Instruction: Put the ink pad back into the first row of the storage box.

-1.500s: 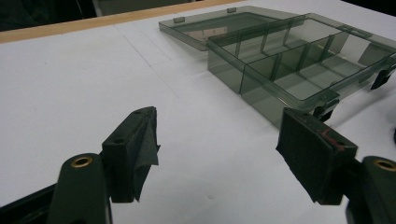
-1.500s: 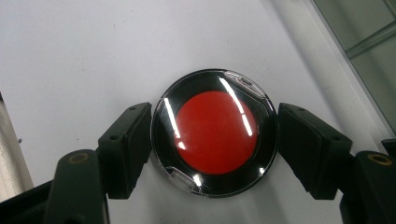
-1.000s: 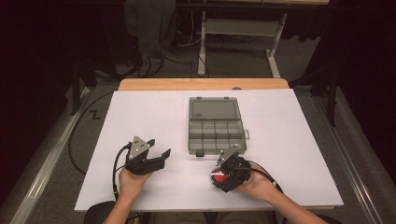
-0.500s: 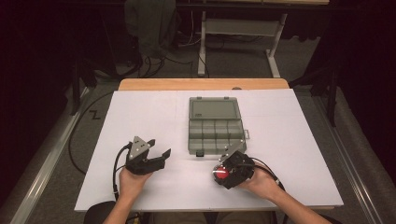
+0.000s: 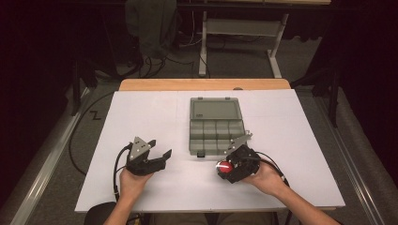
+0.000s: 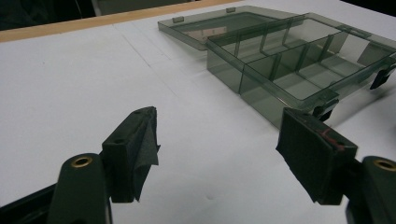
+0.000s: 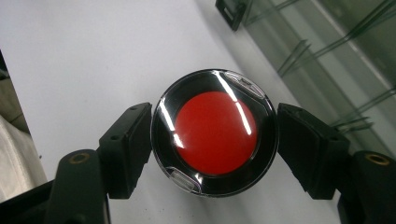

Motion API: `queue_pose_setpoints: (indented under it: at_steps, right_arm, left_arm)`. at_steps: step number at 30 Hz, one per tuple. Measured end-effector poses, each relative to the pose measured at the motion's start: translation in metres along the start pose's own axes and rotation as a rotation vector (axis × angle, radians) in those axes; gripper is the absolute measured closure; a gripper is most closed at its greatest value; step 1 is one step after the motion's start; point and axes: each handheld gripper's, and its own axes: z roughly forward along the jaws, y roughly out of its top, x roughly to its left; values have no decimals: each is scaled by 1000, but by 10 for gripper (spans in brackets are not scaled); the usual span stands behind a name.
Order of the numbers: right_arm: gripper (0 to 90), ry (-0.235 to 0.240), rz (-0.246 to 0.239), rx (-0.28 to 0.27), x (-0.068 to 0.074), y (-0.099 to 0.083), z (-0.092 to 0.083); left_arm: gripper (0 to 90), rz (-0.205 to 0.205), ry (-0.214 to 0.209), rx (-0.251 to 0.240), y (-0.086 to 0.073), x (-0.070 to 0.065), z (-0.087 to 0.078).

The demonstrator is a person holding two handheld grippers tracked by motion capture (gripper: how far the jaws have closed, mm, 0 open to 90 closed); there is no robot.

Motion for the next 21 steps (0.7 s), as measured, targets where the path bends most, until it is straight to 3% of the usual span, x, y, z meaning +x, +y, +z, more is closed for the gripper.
queue_pose_setpoints:
  at_steps: [13,21]
  right_arm:
    - [315,-9,55,-48,-18,8,-20]
    - [315,-16,55,-47,-25,16,-25]
  left_arm:
    - [291,2,1,0,0,0,0]
    - [291,2,1,-1,0,0,-1]
